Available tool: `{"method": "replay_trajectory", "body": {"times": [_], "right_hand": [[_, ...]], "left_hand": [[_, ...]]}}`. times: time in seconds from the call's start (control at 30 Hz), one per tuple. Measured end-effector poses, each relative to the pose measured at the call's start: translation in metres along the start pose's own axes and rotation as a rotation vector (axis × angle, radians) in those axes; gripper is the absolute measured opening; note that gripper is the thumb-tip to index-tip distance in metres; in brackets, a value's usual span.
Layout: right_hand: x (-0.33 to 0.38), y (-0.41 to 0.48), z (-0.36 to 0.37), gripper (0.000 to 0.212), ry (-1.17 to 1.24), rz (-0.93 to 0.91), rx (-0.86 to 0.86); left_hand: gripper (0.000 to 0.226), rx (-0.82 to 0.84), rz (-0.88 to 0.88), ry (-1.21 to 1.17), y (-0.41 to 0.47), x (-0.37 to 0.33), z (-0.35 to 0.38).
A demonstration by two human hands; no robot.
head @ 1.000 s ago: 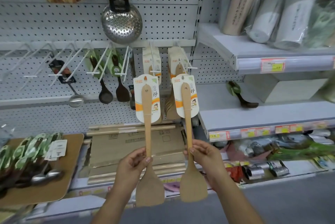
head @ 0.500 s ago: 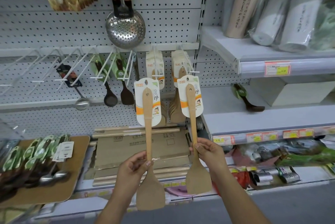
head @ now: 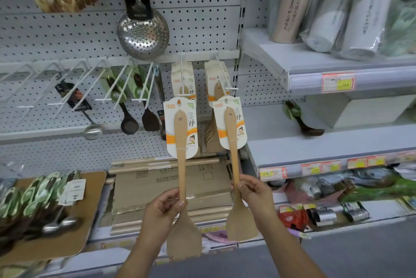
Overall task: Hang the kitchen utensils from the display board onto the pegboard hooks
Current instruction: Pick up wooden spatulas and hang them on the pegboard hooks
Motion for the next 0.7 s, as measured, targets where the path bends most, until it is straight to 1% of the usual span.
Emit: {"method": "replay_trajectory", "body": {"times": [0.37, 0.7], "right_hand": [[0.007, 0.004, 0.007, 0.023, 0.017, -0.011, 0.026], [-0.003, 0.022, 0.013, 0.022, 0.033, 0.024, -0.047]], "left_hand": [[0.031, 0.012, -0.025, 0.032, 0.013, 0.005, -0.004], [0.032, 0.029, -0.046, 0.029, 0.012, 0.007, -0.014]]}}
Point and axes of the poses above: each hand's wrist, its own y-axis towards the middle knuckle, its own z-axis out of the palm, x = y × z, the point moved 4 cm from there along y, towards the middle knuckle, and after that the axes turned 2 degrees about -x, right-handed, at the moved point
